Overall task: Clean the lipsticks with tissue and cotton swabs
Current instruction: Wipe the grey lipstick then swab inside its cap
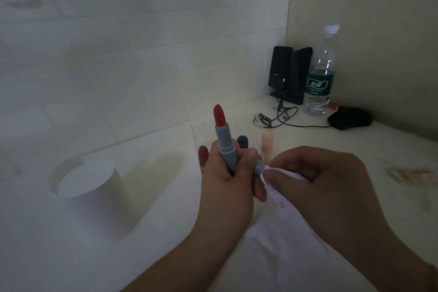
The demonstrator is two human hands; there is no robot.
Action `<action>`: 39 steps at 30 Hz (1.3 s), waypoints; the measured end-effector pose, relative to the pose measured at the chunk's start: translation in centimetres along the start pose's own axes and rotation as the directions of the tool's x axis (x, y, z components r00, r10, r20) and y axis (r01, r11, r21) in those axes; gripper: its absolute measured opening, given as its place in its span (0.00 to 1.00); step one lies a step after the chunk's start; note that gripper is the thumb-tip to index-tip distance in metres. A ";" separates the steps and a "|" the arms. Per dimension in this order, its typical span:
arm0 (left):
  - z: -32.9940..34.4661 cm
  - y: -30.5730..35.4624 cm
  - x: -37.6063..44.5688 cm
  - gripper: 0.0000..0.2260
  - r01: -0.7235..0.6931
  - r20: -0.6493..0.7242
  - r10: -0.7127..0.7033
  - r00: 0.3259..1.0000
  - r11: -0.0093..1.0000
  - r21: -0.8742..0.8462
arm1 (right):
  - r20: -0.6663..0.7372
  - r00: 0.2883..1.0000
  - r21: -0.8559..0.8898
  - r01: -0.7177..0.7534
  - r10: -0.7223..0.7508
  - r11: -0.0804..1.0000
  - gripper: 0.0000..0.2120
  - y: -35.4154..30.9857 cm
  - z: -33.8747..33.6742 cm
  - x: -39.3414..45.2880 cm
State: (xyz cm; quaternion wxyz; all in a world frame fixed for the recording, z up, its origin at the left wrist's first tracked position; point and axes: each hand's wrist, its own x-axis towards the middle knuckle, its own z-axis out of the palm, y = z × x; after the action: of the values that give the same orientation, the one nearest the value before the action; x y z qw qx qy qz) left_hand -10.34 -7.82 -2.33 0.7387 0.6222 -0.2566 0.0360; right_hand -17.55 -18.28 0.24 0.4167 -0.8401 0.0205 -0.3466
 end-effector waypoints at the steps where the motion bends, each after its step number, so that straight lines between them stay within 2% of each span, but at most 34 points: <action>1: 0.0 0.0 0.0 0.07 -0.008 0.003 0.008 1.000 1.000 -0.010 | 0.036 0.993 0.087 -0.115 0.113 0.989 0.05 0.3 0.1 0.3; 2: 0.0 0.0 0.0 0.07 -0.019 0.018 0.020 1.000 1.000 -0.017 | 0.077 0.968 0.182 -0.248 0.238 0.951 0.07 0.6 0.1 0.5; 4: 0.0 0.0 -0.1 0.07 -0.044 0.072 0.044 0.996 0.999 -0.005 | 0.186 0.875 0.397 -0.483 0.448 0.780 0.08 1.3 0.1 0.7; 6: 0.0 0.1 -0.1 0.08 -0.050 0.111 0.049 0.993 0.999 0.006 | 0.260 0.821 0.544 -0.560 0.509 0.625 0.10 1.3 -0.1 0.8; 7: -0.1 0.2 0.0 0.08 -0.048 0.110 0.047 0.993 0.999 0.002 | 0.233 0.843 0.541 -0.526 0.484 0.656 0.12 1.1 -0.3 0.6; 8: -0.2 0.4 0.2 0.09 -0.045 0.096 0.046 0.994 0.999 -0.015 | 0.150 0.905 0.467 -0.420 0.399 0.778 0.10 1.0 -0.4 0.2; 9: -0.3 0.6 0.3 0.09 -0.040 0.072 0.043 0.996 0.998 -0.046 | 0.047 0.968 0.325 -0.247 0.246 0.913 0.08 0.7 -0.6 0.0; 10: -0.5 0.7 0.4 0.09 -0.033 0.047 0.037 0.998 0.996 -0.080 | -0.013 0.998 0.104 -0.062 0.064 0.993 0.08 0.3 -0.8 -0.2; 11: -0.6 0.7 0.6 0.10 -0.025 0.020 0.027 0.999 0.994 -0.107 | -0.018 0.997 -0.096 0.072 -0.074 0.993 0.11 0.3 -0.9 -0.5; 12: -0.7 0.7 0.7 0.11 -0.013 -0.001 0.013 1.000 0.992 -0.127 | -0.002 0.991 -0.181 0.129 -0.131 0.975 0.14 0.5 -0.9 -0.6; 14: -0.7 0.5 0.7 0.14 0.012 -0.005 -0.013 1.000 0.987 -0.163 | 0.001 0.992 -0.167 0.126 -0.127 0.978 0.13 0.8 -0.6 -0.7; 17: -0.4 0.5 0.4 0.16 0.062 0.024 -0.058 0.998 0.976 -0.209 | -0.026 0.962 -0.301 0.251 -0.271 0.920 0.11 1.1 -0.4 -0.6; 18: -0.3 0.5 0.3 0.14 0.068 0.042 -0.061 0.997 0.979 -0.192 | -0.038 0.960 -0.316 0.253 -0.279 0.914 0.11 0.9 -0.3 -0.6; 20: -0.2 0.5 0.0 0.07 0.069 0.085 -0.054 0.995 0.981 -0.182 | -0.062 0.977 -0.267 0.179 -0.203 0.947 0.09 0.5 -0.4 -0.5; 22: -0.1 0.4 -0.1 0.07 0.062 0.112 -0.044 0.993 0.984 -0.165 | -0.076 0.997 -0.139 0.022 -0.033 0.990 0.06 -0.1 -0.3 -0.6; 24: -0.1 0.2 -0.3 0.07 0.055 0.112 -0.036 0.993 0.985 -0.163 | -0.021 0.989 0.031 -0.148 0.149 0.988 0.06 -0.3 -0.1 -0.4; 25: -0.1 0.1 -0.4 0.07 0.044 0.112 -0.025 0.993 0.985 -0.170 | 0.043 0.971 0.155 -0.240 0.236 0.958 0.07 -0.6 -0.1 -0.2; 26: -0.1 0.0 -0.5 0.08 0.030 0.110 -0.012 0.994 0.986 -0.166 | 0.118 0.937 0.313 -0.349 0.328 0.883 0.08 -0.6 -0.2 -0.1; 27: 0.0 0.0 -0.6 0.09 0.010 0.111 0.007 0.994 0.988 -0.151 | 0.216 0.880 0.485 -0.473 0.424 0.735 0.08 -0.4 -0.2 0.0; 29: 0.1 0.0 -0.7 0.08 -0.010 0.131 0.030 0.991 0.988 -0.152 | 0.459 0.724 0.691 -0.655 0.515 0.305 0.09 -0.4 -0.3 0.1; 30: 0.1 0.1 -0.7 0.08 -0.003 0.143 0.028 0.989 0.986 -0.168 | 0.539 0.665 0.702 -0.694 0.516 0.161 0.09 -0.5 -0.4 0.1; 31: 0.1 0.2 -0.5 0.08 0.004 0.148 0.024 0.989 0.983 -0.183 | 0.574 0.646 0.694 -0.710 0.504 0.118 0.10 -0.4 -0.7 0.2; 32: 0.1 0.3 -0.3 0.09 0.019 0.152 0.012 0.988 0.979 -0.202 | 0.555 0.668 0.679 -0.708 0.495 0.194 0.09 -0.4 -1.0 0.3; 33: 0.1 0.5 -0.1 0.10 0.045 0.147 -0.011 0.989 0.972 -0.232 | 0.471 0.740 0.649 -0.659 0.480 0.379 0.06 -0.3 -1.2 0.3; 34: 0.0 0.6 0.1 0.11 0.082 0.136 -0.047 0.990 0.960 -0.266 | 0.330 0.841 0.564 -0.540 0.429 0.625 0.03 -0.3 -1.4 0.1; 35: 0.0 0.7 0.2 0.12 0.119 0.119 -0.086 0.989 0.946 -0.301 | 0.156 0.938 0.396 -0.346 0.309 0.851 0.04 -0.4 -1.6 -0.1; 36: -0.1 0.8 0.3 0.12 0.138 0.094 -0.113 0.989 0.936 -0.324 | 0.022 0.992 0.157 -0.125 0.123 0.980 0.07 -0.4 -1.7 -0.3; 37: -0.3 0.8 0.3 0.12 0.140 0.069 -0.124 0.990 0.935 -0.325 | -0.026 0.998 -0.058 0.063 -0.064 0.996 0.11 -0.3 -1.8 -0.6; 39: -0.5 0.8 0.3 0.12 0.120 0.038 -0.113 0.993 0.945 -0.306 | 0.002 0.972 -0.297 0.226 -0.236 0.928 0.15 0.1 -1.4 -0.9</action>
State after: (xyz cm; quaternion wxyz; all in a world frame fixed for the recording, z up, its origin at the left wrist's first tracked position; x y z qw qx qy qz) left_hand -10.19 -7.27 -1.48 0.8247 0.5141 -0.2292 -0.0542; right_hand -19.04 -19.00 0.20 0.2424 -0.8834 -0.0201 -0.4005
